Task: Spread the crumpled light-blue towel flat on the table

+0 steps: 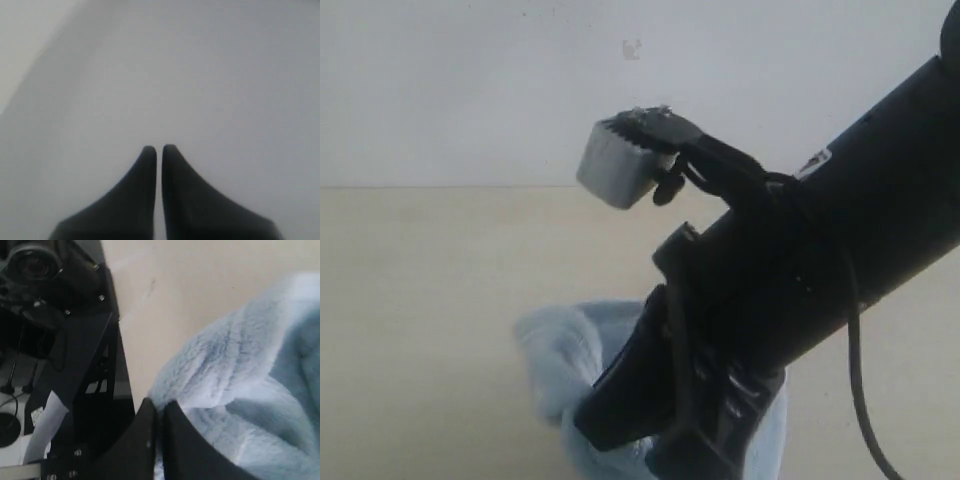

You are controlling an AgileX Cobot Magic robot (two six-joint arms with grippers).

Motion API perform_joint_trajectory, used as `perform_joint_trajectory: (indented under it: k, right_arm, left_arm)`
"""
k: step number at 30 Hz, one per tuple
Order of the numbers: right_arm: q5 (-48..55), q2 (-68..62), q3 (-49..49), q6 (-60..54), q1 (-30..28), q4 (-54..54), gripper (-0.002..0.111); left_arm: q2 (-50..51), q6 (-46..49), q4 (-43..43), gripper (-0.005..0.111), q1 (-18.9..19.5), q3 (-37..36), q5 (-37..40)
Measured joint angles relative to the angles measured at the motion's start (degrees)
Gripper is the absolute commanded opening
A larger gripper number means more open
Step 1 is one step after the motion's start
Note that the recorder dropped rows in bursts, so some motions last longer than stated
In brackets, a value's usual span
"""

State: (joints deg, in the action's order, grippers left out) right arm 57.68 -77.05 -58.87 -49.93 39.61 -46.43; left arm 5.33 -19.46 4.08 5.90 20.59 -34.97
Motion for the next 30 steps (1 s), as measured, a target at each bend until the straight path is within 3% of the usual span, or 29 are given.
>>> perform_joint_trajectory:
  k: [2, 4, 7, 11, 13, 15, 17, 20, 23, 30]
  right_arm:
    - [0.7, 0.3, -0.8, 0.5, 0.8, 2.1, 0.0]
    - [-0.9, 1.3, -1.7, 5.2, 0.9, 7.3, 0.0]
    - [-5.5, 3.7, -2.7, 17.0, 0.9, 23.7, 0.0]
    - [-5.0, 6.6, -2.8, 41.9, 0.9, 55.8, 0.0]
    - [-2.6, 7.0, -2.1, 53.9, 0.9, 67.7, 0.0]
    - [-0.5, 7.3, -0.8, 64.9, 0.9, 79.3, 0.0]
    - [-0.1, 7.4, 1.0, 71.4, 0.9, 86.2, 0.0]
    - [-2.6, 7.5, 3.3, 74.8, 0.9, 89.2, 0.0]
    - [-8.3, 7.5, 5.6, 76.3, 0.9, 89.3, 0.0]
    - [-22.3, 5.4, 10.0, 79.2, 0.9, 87.3, 0.0]
  left_arm:
    - [4.0, -2.5, 33.0, 0.004, 0.0, 6.1, 2.9]
    - [9.6, -8.1, 58.5, 0.004, -0.7, 9.2, 5.6]
    - [20.4, -12.8, 74.8, 0.004, -4.1, 9.6, 14.5]
    - [34.9, -13.9, 80.4, 0.004, -10.9, 8.5, 30.1]
    - [41.2, -14.4, 80.5, 0.004, -14.4, 8.1, 32.4]
    - [46.8, -15.9, 80.5, 0.004, -17.9, 7.9, 29.3]
    - [50.6, -18.2, 80.1, 0.004, -21.9, 7.9, 20.1]
    - [54.7, -22.5, 75.7, 0.004, -27.7, 8.6, 7.8]
    - [57.8, -25.2, 70.9, 0.011, -30.8, 9.3, 4.1]
    - [65.8, -26.4, 70.4, 0.051, -32.0, 9.3, 0.6]
